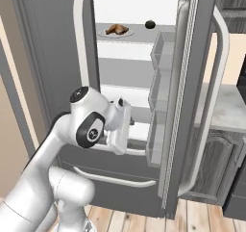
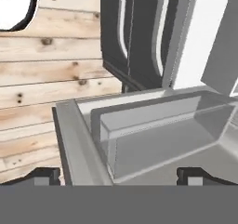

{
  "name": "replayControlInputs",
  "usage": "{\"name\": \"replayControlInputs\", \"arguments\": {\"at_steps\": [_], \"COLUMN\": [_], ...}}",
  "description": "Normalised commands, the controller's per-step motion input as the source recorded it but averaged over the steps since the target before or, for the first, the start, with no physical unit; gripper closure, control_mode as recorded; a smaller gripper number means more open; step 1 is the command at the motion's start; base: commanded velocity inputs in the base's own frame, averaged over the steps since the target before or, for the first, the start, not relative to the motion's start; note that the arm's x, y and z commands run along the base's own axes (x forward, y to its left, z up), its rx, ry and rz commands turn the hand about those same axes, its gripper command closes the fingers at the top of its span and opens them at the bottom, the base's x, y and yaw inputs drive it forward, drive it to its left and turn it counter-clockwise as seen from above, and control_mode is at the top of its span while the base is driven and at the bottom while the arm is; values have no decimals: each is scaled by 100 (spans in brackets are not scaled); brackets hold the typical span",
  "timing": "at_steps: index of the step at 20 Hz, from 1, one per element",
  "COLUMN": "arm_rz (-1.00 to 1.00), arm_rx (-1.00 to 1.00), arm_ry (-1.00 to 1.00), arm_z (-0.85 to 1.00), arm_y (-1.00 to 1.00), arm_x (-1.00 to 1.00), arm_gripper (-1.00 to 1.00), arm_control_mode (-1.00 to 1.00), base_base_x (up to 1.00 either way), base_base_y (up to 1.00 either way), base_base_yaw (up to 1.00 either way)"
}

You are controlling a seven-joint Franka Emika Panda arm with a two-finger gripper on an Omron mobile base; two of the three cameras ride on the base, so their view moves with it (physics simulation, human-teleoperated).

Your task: Retrieve the chicken drumstick from the fridge and place it on the saucepan with marinade on the stove.

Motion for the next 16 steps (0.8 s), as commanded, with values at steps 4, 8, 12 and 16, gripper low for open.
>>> {"name": "replayControlInputs", "arguments": {"at_steps": [4, 8, 12, 16], "arm_rz": [-39, -42, -43, -43], "arm_rx": [70, 66, 51, 37], "arm_ry": [-35, -33, -30, -31], "arm_z": [0, -4, -8, 0], "arm_y": [36, 32, 53, 74], "arm_x": [28, 49, 63, 49], "arm_gripper": [-100, -100, -100, -100], "arm_control_mode": [-100, -100, -100, -100], "base_base_x": [0, 0, 0, 0], "base_base_y": [0, 0, 0, 0], "base_base_yaw": [0, 0, 0, 0]}}
